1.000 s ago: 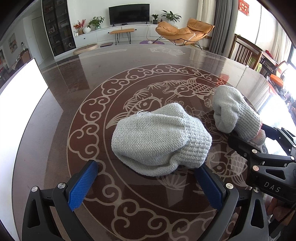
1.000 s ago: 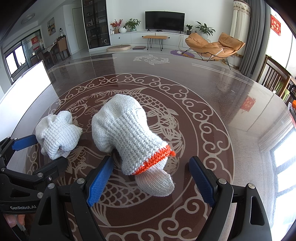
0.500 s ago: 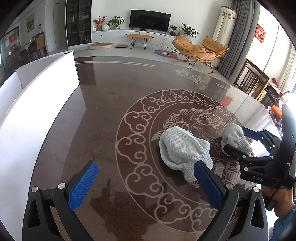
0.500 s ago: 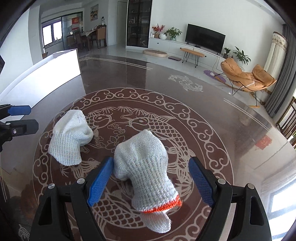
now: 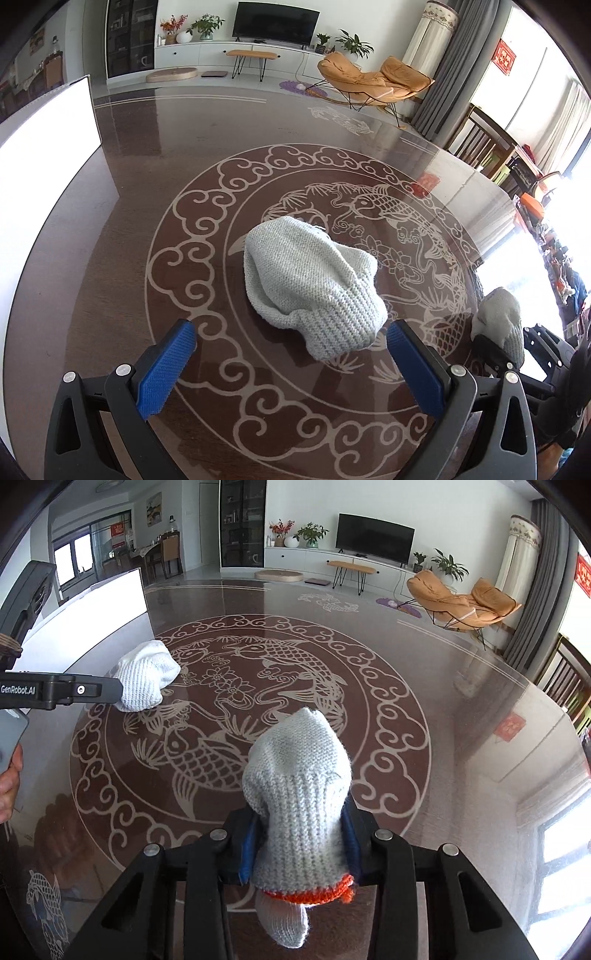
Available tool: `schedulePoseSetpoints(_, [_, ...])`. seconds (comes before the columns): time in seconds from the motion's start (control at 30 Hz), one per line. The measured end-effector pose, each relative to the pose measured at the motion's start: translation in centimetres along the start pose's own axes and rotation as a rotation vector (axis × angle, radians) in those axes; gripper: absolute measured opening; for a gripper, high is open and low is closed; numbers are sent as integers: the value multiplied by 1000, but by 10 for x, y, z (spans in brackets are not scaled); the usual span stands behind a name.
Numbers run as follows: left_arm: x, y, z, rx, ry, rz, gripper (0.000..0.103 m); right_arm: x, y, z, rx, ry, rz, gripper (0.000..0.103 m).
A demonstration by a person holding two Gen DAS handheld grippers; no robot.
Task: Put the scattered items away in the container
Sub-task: 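Close the left tool on the grey glove while the right tool grasps the orange-cuffed glove, then lift both gloves and carry them over the cardboard box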
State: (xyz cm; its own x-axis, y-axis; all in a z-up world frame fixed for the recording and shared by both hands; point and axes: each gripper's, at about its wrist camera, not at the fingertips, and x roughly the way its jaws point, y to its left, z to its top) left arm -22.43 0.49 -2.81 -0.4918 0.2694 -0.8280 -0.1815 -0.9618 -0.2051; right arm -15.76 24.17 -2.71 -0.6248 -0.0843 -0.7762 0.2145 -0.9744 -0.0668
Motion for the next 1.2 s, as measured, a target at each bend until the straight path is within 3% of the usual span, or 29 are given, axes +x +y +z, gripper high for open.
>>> schedulePoseSetpoints(0.13, [17, -22, 7, 43, -18, 89, 103, -2, -6, -2, 31, 0, -21, 39])
schedulePoseSetpoints(0.23, [35, -33, 10, 77, 7, 206, 103, -2, -4, -1, 19, 0, -36, 39])
schedulePoseSetpoints(0.7, [38, -35, 9, 78, -16, 198, 103, 1, -19, -1, 95, 17, 12, 49])
schedulePoseSetpoints(0.8, [37, -34, 9, 87, -13, 193, 103, 1, -18, -1, 95, 23, -33, 60])
schedulePoseSetpoints(0.87, [37, -33, 8, 101, -4, 186, 102, 2, -23, -2, 121, 25, -9, 62])
schedulePoseSetpoints(0.9, [34, -33, 7, 112, -12, 176, 95, 1, -25, -3, 132, 19, 6, 61])
schedulePoseSetpoints(0.97, [25, -37, 4, 158, -33, 153, 52, -2, -30, -5, 151, 2, 32, 49])
schedulePoseSetpoints(1.0, [22, -39, 2, 175, -28, 141, 47, -3, -30, -5, 157, -6, 39, 38])
schedulePoseSetpoints(1.07, [11, -42, -4, 202, -34, 102, 39, -6, -30, -6, 153, -21, 47, 37])
schedulePoseSetpoints(1.2, [-29, -49, -25, 223, -63, 21, 39, -17, -33, -11, 182, -56, 80, 36])
